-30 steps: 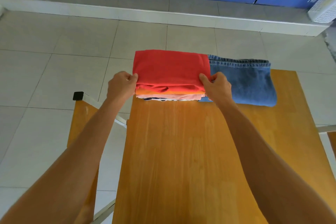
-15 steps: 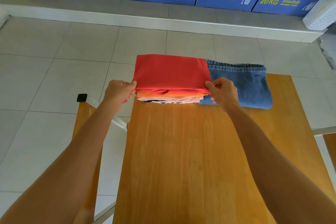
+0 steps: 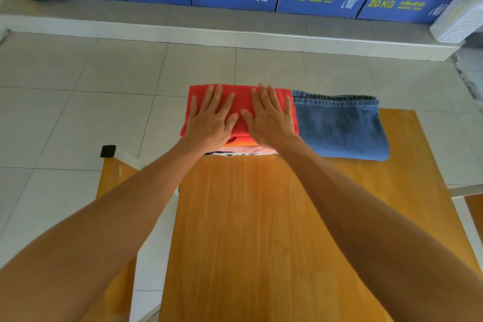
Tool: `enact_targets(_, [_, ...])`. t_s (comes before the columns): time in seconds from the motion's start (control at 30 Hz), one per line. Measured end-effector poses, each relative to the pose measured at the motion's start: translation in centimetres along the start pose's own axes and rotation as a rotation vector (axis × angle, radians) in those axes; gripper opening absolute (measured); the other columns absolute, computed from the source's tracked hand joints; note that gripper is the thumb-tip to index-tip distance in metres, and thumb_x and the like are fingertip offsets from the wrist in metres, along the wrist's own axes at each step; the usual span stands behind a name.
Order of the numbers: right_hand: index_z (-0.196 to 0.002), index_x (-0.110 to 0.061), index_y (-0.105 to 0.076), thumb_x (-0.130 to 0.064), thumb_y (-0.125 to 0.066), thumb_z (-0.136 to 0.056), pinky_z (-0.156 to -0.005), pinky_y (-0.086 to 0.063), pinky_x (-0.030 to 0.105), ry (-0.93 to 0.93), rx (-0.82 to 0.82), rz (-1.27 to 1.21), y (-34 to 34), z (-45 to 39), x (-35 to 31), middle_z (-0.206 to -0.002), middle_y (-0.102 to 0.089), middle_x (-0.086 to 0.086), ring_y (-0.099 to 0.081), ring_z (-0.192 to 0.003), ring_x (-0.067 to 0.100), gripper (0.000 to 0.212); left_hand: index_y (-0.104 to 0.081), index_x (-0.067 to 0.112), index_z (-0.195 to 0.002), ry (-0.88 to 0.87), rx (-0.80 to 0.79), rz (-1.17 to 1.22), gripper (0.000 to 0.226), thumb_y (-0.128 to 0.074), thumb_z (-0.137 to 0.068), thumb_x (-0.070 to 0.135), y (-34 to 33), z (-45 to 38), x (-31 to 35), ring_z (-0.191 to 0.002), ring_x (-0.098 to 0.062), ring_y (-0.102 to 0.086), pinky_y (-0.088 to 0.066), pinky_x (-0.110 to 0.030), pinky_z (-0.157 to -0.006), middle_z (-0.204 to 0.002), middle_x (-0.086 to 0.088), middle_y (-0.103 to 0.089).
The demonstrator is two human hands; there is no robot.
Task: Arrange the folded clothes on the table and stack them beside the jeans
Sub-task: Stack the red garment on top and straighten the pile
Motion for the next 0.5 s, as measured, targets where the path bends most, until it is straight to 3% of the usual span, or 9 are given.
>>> enact_targets(0.07, [-0.162, -0.018, 0.0, -0.063, -0.006, -0.1, -0.12, 0.009, 0.062, -0.146, -0.068, -0.041, -0.8, -0.3, 3.2, -0.17, 0.005, -0.001, 0.012, -0.155, 0.02, 0.077, 0.0, 0.029, -0.158, 0.062, -0.101, 0.049, 0.072, -0.005, -0.096, 0.066, -1.4, -0.1, -2.0, -0.153, -0.022, 0.008, -0.003, -0.062, -0.119, -0.166, 0.002, 0.008])
enact_targets(0.2, [-0.16, -0.009, -0.014, -0.058, -0.009, -0.101, -0.117, 0.006, 0.068, -0.552, -0.052, -0.152, -0.1, 1.0, 10.0, -0.169, -0.008, 0.006, 0.013, -0.155, 0.024, 0.077, 0.001, 0.019, -0.158, 0.122, -0.12, 0.034, 0.073, -0.006, -0.099, 0.06, -1.2, 0.3, -3.0, -0.153, -0.024, 0.011, 0.004, -0.061, -0.118, -0.166, -0.001, 0.011])
enact_targets(0.27, [-0.161, -0.016, -0.015, -0.052, -0.013, -0.104, -0.118, 0.007, 0.066, -0.487, 0.064, -0.16, 1.1, 0.7, 8.8, -0.17, -0.004, 0.003, 0.013, -0.155, 0.023, 0.067, -0.008, 0.012, -0.158, 0.112, -0.026, 0.024, 0.067, -0.012, -0.103, 0.049, -0.1, -0.6, -1.3, -0.153, -0.025, 0.007, 0.003, -0.061, -0.119, -0.166, -0.006, 0.005])
enact_targets(0.33, [-0.161, -0.025, -0.015, -0.05, -0.014, -0.105, -0.119, 0.007, 0.063, -0.272, 0.15, -0.116, 2.2, -0.1, 5.2, -0.17, -0.001, -0.001, 0.01, -0.155, 0.021, 0.061, -0.014, 0.01, -0.157, 0.093, 0.046, 0.048, 0.063, -0.014, -0.103, 0.044, 0.6, -1.7, 0.8, -0.154, -0.025, 0.004, 0.004, -0.06, -0.12, -0.167, -0.008, 0.0])
enact_targets(0.43, [-0.161, -0.025, -0.015, -0.049, -0.012, -0.106, -0.122, 0.004, 0.059, -0.011, 0.114, -0.022, 1.1, -0.6, 0.8, -0.17, -0.004, -0.001, 0.005, -0.156, 0.02, 0.059, -0.014, 0.016, -0.158, 0.088, 0.047, 0.066, 0.066, -0.01, -0.102, 0.049, -0.3, -2.5, 1.7, -0.154, -0.025, 0.003, 0.002, -0.061, -0.119, -0.167, -0.008, -0.002])
enact_targets(0.5, [-0.161, -0.024, -0.013, -0.051, -0.012, -0.105, -0.122, 0.003, 0.059, 0.012, 0.049, -0.022, -0.4, -0.6, 0.7, -0.17, -0.006, -0.003, 0.003, -0.156, 0.017, 0.062, -0.012, 0.021, -0.158, 0.1, 0.046, 0.052, 0.068, -0.008, -0.099, 0.053, -1.3, -2.0, 0.7, -0.154, -0.025, 0.002, -0.002, -0.062, -0.119, -0.167, -0.007, -0.002])
Point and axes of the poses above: each hand's wrist, its own z-axis away from the middle knuckle, its own y-axis out of the back of the hand, x = y × z, the point moved 7 cm from there along -z, towards the middle knuckle
